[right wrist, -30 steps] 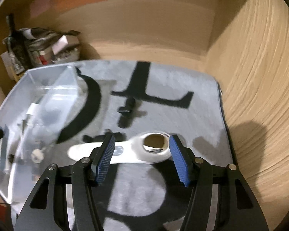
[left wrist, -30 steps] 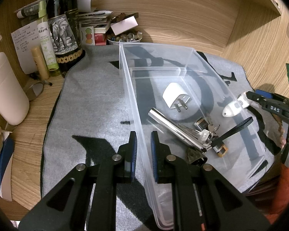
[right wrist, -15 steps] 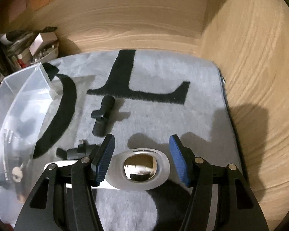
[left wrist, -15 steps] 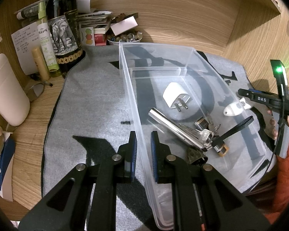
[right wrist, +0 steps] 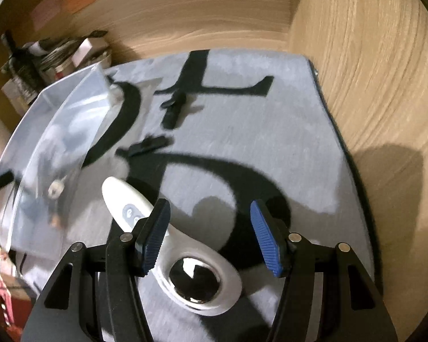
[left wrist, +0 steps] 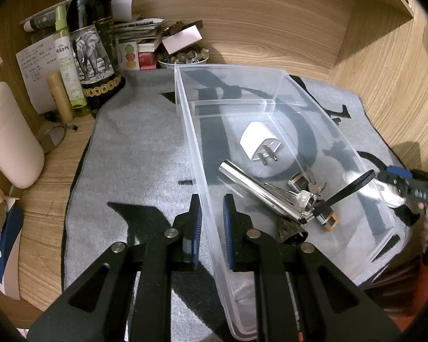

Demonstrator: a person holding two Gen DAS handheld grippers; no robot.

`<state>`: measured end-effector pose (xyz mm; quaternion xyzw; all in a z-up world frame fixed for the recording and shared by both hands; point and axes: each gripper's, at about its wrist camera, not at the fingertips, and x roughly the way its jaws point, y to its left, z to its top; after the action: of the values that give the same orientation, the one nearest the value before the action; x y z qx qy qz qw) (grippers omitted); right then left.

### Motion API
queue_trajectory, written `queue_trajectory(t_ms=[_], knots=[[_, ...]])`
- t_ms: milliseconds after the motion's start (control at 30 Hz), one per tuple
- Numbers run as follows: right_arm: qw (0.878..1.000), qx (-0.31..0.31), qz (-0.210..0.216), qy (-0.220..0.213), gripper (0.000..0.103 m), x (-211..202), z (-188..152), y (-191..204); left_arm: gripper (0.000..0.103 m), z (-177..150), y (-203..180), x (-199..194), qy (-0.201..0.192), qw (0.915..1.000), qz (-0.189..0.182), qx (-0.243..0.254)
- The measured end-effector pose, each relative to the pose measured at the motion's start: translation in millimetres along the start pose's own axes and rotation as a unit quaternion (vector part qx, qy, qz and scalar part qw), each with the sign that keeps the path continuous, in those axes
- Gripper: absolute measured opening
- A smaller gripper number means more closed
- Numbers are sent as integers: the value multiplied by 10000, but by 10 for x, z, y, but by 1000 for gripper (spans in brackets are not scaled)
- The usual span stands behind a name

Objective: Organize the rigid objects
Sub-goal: 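Move the right gripper to the white massager and grasp its round head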

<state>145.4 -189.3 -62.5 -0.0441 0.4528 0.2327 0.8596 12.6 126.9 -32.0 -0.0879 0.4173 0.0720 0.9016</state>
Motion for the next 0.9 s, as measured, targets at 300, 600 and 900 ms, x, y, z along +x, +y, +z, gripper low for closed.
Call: queue_trajectory(t_ms=[300, 600, 900], knots=[[9982, -491, -123, -330, 68, -269, -143, 289, 13, -1, -4, -2, -2, 10000, 15, 11], [9977, -440, -426, -295, 82, -390, -491, 173, 13, 0, -13, -2, -5, 10000, 35, 30], [9984, -556, -75, -24, 83, -65, -270, 202, 13, 2, -18, -7, -1, 10000, 49, 17]])
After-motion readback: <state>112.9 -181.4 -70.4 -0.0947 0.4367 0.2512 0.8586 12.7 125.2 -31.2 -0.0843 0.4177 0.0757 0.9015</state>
